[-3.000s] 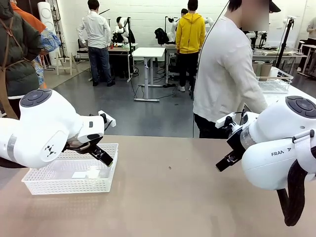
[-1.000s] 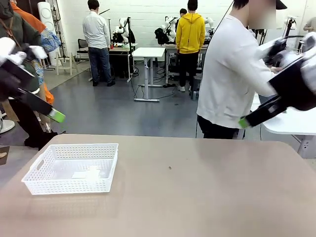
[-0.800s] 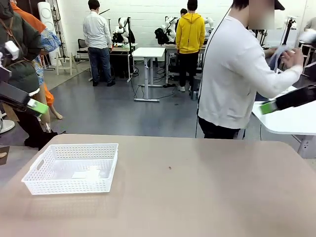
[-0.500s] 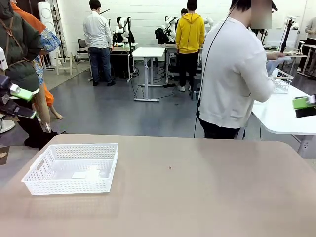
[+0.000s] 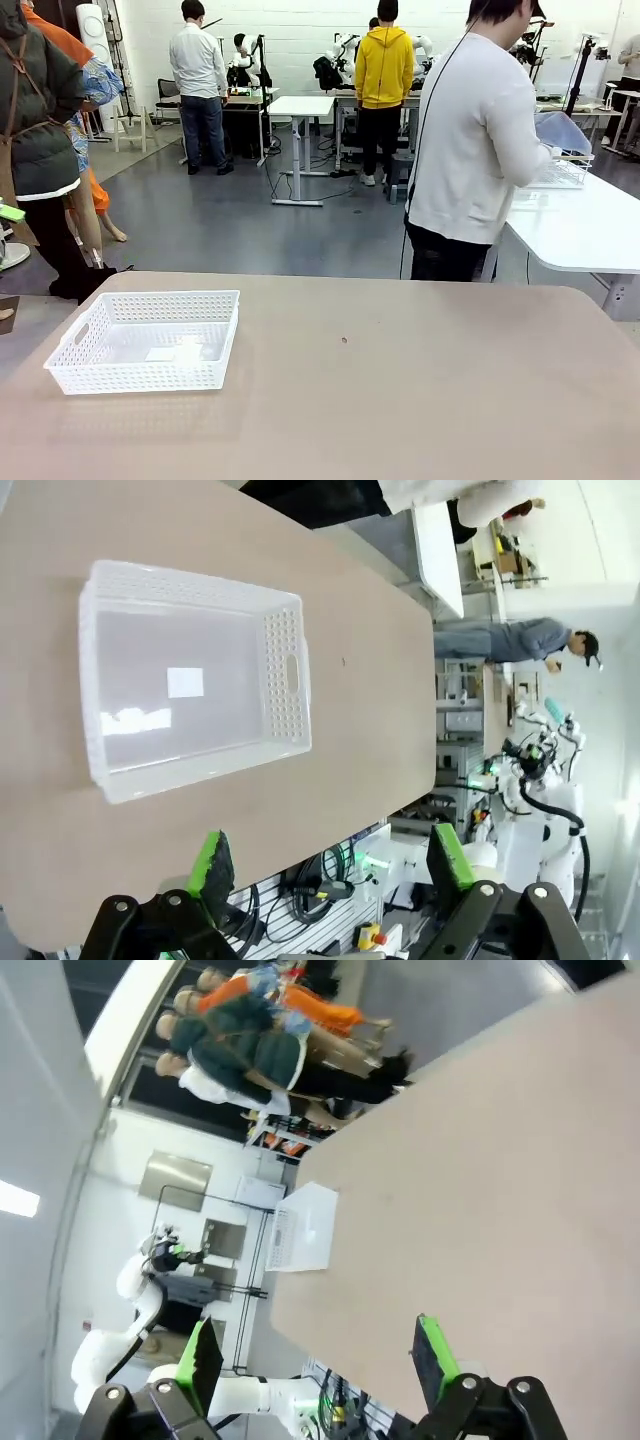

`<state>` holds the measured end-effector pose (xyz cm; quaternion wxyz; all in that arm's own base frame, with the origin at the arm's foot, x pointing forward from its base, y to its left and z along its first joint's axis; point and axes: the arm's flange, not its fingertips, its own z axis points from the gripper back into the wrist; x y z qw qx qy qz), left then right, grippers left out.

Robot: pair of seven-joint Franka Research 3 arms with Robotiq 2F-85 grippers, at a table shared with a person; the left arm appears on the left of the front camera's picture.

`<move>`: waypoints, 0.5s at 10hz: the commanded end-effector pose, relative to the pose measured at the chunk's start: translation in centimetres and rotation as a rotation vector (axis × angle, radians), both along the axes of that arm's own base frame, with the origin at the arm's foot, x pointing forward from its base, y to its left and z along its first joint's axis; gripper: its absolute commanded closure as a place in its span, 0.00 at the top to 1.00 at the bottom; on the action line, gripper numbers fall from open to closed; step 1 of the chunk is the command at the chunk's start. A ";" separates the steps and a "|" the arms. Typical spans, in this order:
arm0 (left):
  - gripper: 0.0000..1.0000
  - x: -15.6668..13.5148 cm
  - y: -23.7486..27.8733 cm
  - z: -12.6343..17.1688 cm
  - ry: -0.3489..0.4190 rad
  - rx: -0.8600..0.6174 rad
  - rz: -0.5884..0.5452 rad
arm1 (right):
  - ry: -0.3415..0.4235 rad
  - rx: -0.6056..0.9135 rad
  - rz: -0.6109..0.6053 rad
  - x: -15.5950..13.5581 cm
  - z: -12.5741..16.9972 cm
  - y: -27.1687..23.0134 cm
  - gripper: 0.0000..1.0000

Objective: Clean and organize the cups into the basket.
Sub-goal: Pick up the Organizing basket and move it to the center of the table, then pick up the Reusable plastic cup from the right side of the table and place it inside the Organizing basket.

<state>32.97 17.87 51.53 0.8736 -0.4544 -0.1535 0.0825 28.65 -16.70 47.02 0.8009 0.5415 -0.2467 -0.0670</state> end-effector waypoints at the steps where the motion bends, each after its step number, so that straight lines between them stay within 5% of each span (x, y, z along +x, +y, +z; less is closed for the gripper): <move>1: 1.00 -1.5 2.5 0.5 0.008 -0.041 0.039 | 0.054 -0.026 -0.013 -2.5 0.6 -1.9 1.00; 5: 1.00 -3.9 7.2 -2.6 0.080 -0.101 0.078 | 0.072 0.045 -0.137 -8.4 -0.1 -8.1 1.00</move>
